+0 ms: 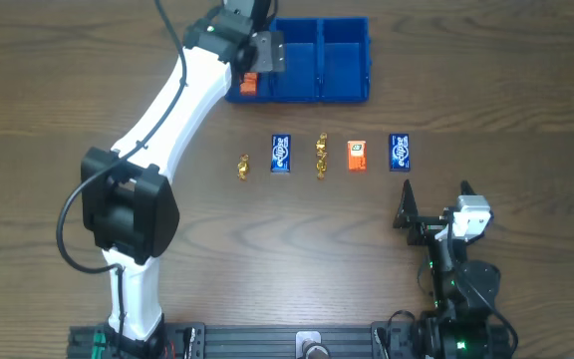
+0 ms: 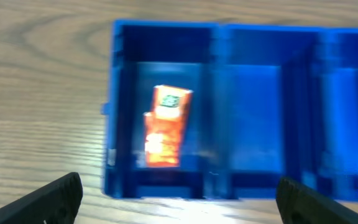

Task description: Sort Candies Into Trays

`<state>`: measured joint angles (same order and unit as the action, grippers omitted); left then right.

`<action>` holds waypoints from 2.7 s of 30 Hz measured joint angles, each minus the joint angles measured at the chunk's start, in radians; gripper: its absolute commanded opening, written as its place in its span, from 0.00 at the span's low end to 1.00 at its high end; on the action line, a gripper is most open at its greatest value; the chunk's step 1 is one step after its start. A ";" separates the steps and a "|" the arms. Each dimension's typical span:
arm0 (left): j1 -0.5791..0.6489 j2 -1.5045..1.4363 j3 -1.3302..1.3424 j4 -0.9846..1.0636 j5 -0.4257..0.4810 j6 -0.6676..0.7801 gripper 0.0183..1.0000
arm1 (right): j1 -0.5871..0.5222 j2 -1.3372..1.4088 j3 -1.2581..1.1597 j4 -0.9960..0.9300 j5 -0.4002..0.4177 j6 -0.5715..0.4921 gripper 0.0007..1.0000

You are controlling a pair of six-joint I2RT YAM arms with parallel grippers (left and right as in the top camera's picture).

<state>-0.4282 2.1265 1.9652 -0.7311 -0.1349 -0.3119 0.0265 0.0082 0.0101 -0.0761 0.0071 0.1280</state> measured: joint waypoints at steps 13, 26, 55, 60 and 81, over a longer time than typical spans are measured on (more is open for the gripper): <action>-0.395 0.064 0.111 -0.161 0.032 -0.282 0.89 | 0.000 0.000 0.000 0.000 0.000 0.000 1.00; -0.450 0.272 0.110 -0.085 0.043 -0.415 0.84 | 0.000 0.000 0.000 0.000 0.000 0.000 1.00; -0.470 0.340 0.110 -0.077 0.046 -0.423 0.44 | 0.000 0.000 0.000 0.000 0.000 0.000 1.00; -0.470 0.340 0.110 -0.089 0.038 -0.423 0.33 | 0.000 0.000 0.000 0.000 0.000 0.000 1.00; -0.365 0.107 0.138 -0.161 -0.093 -0.314 0.25 | 0.000 0.000 0.000 0.000 0.000 0.000 1.00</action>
<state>-0.7937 2.2333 2.1029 -0.8917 -0.2283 -0.6254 0.0265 0.0082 0.0101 -0.0761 0.0071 0.1280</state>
